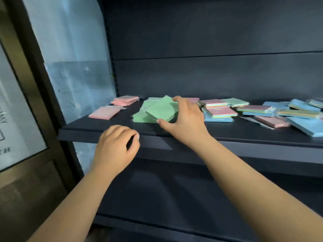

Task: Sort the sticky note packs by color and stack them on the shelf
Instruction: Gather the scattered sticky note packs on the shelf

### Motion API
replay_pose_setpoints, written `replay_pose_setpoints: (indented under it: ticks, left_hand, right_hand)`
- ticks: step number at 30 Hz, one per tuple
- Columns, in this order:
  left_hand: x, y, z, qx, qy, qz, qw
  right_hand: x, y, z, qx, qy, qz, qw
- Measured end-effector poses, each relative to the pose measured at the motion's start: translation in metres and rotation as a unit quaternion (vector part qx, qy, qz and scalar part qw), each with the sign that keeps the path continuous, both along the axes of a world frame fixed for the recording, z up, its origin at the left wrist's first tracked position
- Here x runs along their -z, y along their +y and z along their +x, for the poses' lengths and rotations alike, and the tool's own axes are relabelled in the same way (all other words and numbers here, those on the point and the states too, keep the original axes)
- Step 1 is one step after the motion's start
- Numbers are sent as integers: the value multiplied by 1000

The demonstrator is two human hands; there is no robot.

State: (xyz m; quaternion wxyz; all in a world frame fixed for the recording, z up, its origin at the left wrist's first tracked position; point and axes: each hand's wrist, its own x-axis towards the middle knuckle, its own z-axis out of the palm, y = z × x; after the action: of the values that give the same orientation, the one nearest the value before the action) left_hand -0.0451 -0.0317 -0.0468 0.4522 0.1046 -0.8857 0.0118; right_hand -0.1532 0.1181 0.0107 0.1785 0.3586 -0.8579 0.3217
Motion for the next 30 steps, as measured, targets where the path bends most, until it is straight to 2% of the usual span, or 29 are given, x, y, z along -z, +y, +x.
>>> replay_pose_setpoints:
  ticks: [3,7,11,17,24,30]
  left_hand:
    - [-1,-24,11,18,5,-32,999]
    - [-1,-50,17,41,19,-51,998]
    - [4,-67,12,68,35,-52,996]
    - [-8,-69,-10,129,51,-64,988]
    - [-19,-27,-50,193,70,-63,977]
    - [-27,46,-81,225,63,-58,971]
  right_hand:
    - [-4,-48,1,-9,-45,40,998]
    - [0,-81,-3,28,-70,122,990]
    - [5,-85,-8,35,-104,109,988]
    - [0,-85,-10,72,-98,98,988]
    - [-6,0,-24,140,-18,113,984]
    - [-10,106,-46,223,-33,94,970]
